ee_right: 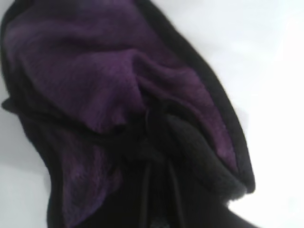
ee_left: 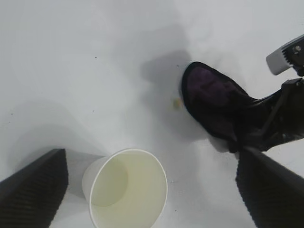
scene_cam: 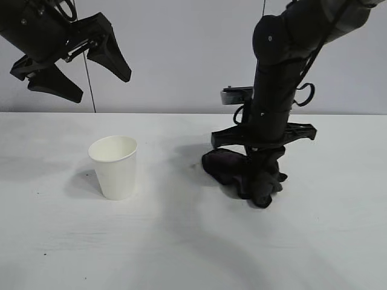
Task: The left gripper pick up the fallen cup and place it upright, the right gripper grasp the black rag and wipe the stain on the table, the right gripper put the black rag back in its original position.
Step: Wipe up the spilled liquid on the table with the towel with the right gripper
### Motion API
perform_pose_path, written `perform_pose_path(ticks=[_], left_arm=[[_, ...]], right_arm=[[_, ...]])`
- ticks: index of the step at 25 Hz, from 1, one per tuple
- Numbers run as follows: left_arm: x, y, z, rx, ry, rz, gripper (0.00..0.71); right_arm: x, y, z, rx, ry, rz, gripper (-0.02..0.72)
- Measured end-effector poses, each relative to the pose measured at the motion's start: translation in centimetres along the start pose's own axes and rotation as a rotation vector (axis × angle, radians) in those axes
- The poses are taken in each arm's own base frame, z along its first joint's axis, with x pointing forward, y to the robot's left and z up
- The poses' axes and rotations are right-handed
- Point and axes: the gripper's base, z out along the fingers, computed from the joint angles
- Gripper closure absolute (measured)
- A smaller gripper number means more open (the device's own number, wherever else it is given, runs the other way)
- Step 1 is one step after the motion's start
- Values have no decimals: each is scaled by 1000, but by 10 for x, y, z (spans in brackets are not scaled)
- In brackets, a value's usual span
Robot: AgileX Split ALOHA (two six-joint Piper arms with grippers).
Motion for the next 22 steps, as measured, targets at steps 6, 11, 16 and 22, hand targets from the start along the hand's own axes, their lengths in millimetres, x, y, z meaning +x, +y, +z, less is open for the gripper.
perform_pose_path(ticks=[6, 11, 16, 22], left_arm=[[0, 0, 0, 0, -1, 0, 17], [0, 0, 0, -1, -2, 0, 17], [0, 0, 0, -3, -1, 3, 17], [0, 1, 0, -11, 4, 15, 17]], right_arm=[[-4, -17, -17, 10, -37, -2, 671], [-1, 26, -18, -78, -58, -37, 671], [4, 77, -6, -174, -93, -51, 671], [-9, 90, 1, -216, -138, 19, 671]])
